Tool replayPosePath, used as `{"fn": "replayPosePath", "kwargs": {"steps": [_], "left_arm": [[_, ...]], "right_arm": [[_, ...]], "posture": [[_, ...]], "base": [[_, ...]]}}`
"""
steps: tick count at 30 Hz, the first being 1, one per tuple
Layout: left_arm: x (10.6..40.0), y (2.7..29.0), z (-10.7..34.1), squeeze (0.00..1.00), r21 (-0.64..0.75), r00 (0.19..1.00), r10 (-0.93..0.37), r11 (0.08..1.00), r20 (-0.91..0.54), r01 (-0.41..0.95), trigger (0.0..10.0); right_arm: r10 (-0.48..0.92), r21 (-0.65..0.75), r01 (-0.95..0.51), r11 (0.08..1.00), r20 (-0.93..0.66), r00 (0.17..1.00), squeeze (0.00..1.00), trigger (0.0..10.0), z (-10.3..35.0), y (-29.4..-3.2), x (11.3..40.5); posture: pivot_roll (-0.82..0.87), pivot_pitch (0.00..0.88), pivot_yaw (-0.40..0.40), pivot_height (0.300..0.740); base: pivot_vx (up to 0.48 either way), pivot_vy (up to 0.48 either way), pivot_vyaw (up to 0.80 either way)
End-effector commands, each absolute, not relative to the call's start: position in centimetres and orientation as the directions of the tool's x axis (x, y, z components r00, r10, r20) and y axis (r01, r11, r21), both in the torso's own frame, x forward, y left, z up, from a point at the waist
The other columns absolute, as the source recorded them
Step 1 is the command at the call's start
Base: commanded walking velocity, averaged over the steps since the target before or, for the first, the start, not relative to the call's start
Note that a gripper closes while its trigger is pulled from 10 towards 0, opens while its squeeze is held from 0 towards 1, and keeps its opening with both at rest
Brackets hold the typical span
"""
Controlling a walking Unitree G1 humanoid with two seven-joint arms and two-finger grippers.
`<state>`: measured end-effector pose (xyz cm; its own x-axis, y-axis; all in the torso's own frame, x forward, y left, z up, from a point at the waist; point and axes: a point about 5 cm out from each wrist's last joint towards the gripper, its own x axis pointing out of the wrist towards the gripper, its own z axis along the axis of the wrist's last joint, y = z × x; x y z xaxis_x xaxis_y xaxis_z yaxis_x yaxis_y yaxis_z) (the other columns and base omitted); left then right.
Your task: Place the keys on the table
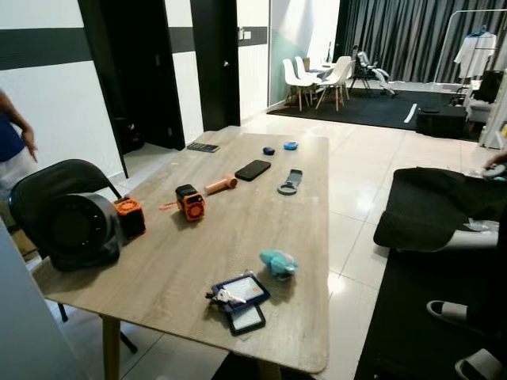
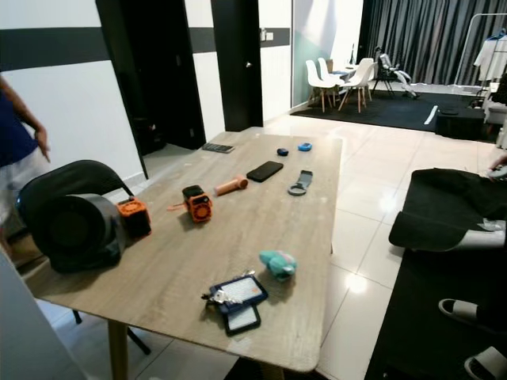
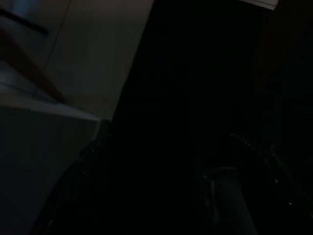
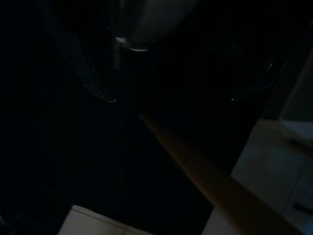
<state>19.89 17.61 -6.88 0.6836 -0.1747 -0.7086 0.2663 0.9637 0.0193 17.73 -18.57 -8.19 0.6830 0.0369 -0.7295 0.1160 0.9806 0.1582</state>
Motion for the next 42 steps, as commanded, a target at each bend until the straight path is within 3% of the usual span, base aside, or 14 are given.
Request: {"fn": "replayPosePath", "kwargs": {"steps": [1, 42], "left_arm": [[19.27, 18.17, -7.20, 0.00, 0.031, 0.666, -0.162, 0.963, -0.729, 0.267, 10.0], [18.36, 19.00, -7.70, 0.00, 0.054, 0.633, -0.117, 0.968, -0.765, 0.245, 10.0]], "right_arm": [[0.049, 0.153, 0.097, 0.983, -0.739, 0.672, 0.00, 10.0, -8.30, -18.30, 17.65], [0.056, 0.151, 0.087, 0.985, -0.746, 0.664, 0.00, 10.0, -8.49, -18.15, 17.26]], "posture": [[0.07, 0.000, 0.019, 0.740], [0.07, 0.000, 0.016, 0.740]], "base": [[0.000, 0.000, 0.80], [0.000, 0.000, 0.80]]}}
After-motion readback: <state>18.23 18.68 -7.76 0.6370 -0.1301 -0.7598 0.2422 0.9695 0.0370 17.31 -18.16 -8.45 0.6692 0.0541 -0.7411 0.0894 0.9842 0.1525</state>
